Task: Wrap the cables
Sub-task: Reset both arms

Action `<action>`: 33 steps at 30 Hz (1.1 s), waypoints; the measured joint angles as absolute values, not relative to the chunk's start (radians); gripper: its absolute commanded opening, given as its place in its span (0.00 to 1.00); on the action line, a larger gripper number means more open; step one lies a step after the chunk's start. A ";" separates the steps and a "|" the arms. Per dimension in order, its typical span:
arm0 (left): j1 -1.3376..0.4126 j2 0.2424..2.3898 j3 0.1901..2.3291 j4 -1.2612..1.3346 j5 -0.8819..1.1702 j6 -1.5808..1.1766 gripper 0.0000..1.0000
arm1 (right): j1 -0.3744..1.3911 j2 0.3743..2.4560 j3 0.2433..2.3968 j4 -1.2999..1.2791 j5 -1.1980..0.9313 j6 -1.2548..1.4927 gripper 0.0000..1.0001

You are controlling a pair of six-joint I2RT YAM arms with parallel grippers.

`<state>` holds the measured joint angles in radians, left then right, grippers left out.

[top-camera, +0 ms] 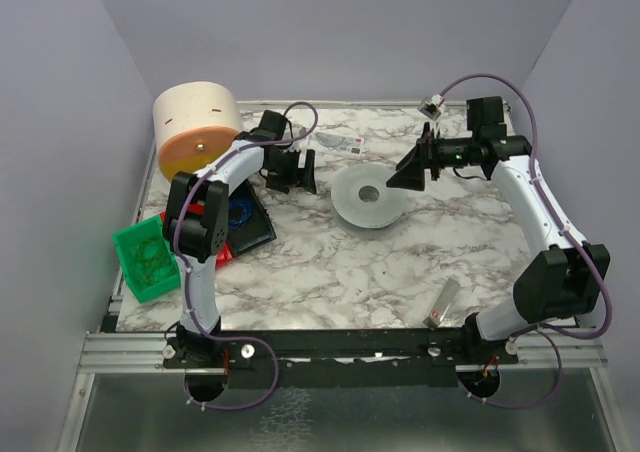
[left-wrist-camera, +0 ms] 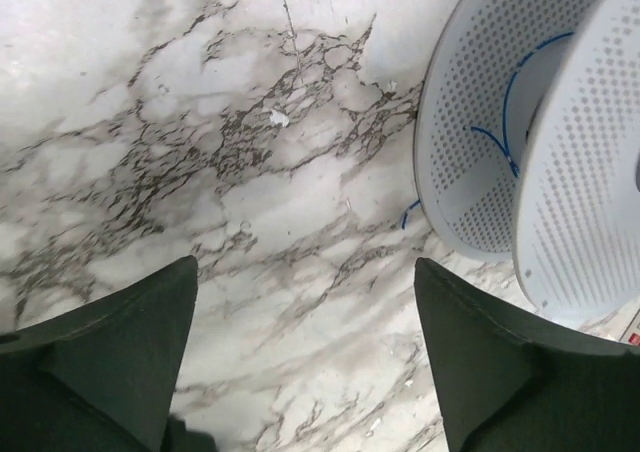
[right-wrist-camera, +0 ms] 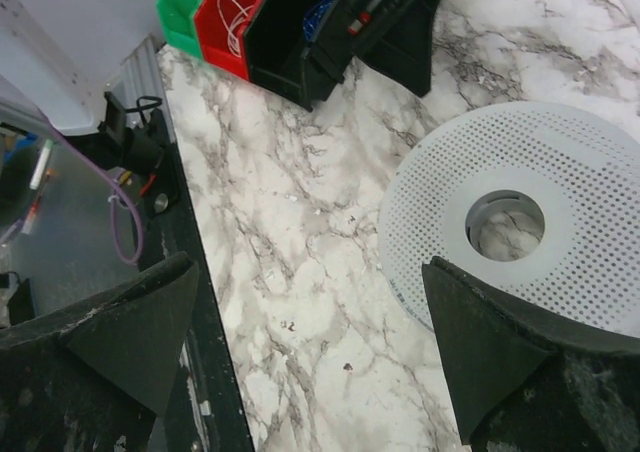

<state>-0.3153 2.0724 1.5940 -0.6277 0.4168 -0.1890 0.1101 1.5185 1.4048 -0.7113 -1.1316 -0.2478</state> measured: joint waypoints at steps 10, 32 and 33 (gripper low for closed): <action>-0.307 1.716 1.557 -0.668 0.284 -0.055 0.99 | 0.109 1.281 1.290 -0.693 -0.832 -0.299 1.00; -0.295 0.776 1.112 -0.578 0.011 0.155 0.99 | 0.109 0.632 0.903 -0.443 -0.244 -0.150 1.00; -0.286 0.744 1.088 -0.582 0.011 0.161 0.99 | 0.109 0.611 0.892 -0.443 -0.239 -0.149 1.00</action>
